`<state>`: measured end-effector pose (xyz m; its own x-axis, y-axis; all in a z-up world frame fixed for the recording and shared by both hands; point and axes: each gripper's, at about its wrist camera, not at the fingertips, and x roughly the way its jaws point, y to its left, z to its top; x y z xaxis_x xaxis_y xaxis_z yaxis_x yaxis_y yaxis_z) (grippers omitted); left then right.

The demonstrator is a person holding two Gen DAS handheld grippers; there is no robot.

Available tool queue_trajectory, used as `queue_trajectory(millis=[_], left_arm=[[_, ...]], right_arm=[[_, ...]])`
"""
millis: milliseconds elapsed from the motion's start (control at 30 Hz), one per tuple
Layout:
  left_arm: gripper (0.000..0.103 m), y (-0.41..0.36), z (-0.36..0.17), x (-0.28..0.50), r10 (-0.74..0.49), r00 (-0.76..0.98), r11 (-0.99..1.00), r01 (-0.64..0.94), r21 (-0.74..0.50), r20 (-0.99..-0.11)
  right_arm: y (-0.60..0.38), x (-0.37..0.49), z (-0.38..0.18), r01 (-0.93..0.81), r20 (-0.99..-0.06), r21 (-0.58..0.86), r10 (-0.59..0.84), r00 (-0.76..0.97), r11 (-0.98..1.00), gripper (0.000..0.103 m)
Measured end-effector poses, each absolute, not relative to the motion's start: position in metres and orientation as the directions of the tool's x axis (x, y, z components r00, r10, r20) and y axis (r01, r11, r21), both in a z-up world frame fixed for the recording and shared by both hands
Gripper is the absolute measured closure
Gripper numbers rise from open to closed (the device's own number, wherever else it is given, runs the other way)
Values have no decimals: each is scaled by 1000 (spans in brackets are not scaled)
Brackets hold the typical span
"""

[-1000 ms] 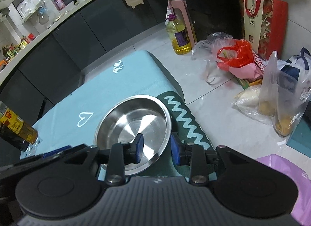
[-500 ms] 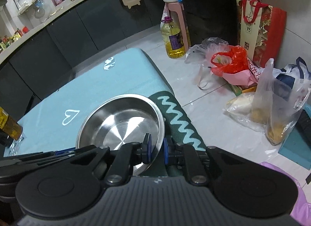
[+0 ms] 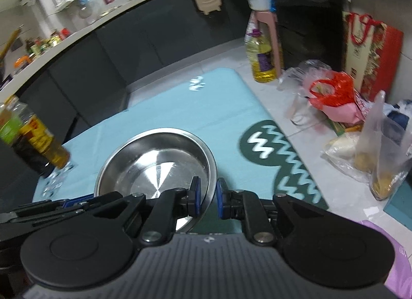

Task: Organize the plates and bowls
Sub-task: 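Carry the steel bowl onto the pink dish and open both grippers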

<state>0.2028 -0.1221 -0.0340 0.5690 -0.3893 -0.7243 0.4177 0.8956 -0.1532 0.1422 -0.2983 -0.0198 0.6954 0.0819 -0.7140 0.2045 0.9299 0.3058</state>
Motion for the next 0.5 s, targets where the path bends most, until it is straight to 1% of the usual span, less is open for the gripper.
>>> queue_trajectory(millis=[200,500], left_arm=[[85,-85,-19,181,-390,607,906,387,-171,-692],[85,-8,1,152,-338,685,939,291,-183,-645]], right_arm=[[-271,132,-6,133,-695,291,114,710,948,99],[-207,126,11,-9,-675,258,187,714,966,99]])
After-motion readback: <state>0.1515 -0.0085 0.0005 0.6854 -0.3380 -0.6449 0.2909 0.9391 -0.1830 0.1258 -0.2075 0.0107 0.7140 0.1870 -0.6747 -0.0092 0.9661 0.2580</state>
